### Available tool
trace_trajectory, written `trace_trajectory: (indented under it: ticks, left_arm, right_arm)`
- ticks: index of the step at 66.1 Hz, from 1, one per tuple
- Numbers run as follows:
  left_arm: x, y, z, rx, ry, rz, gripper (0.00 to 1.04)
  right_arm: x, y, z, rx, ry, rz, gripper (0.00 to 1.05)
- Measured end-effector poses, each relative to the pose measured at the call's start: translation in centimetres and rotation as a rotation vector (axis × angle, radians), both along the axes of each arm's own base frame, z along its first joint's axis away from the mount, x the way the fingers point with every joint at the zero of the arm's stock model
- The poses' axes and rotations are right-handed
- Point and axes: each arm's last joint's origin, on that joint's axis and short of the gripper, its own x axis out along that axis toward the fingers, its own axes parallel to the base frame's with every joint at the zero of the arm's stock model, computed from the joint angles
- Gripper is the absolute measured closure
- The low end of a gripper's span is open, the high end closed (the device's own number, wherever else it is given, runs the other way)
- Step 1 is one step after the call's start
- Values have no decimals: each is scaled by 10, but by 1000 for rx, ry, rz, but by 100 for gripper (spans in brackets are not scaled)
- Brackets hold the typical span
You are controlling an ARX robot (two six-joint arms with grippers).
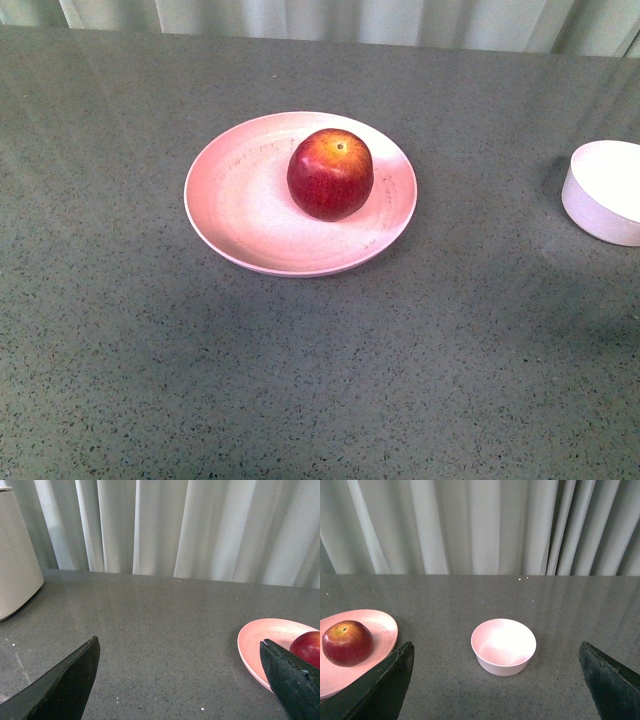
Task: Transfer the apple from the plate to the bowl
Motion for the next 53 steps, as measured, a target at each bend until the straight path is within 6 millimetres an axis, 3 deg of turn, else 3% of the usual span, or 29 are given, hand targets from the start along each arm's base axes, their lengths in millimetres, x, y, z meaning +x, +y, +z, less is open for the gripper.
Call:
trace_trajectory:
  ticks: [53]
  left_arm:
    - [0, 0, 0, 0, 0, 0, 9]
  right_arm:
    - [0, 0, 0, 0, 0, 0, 9]
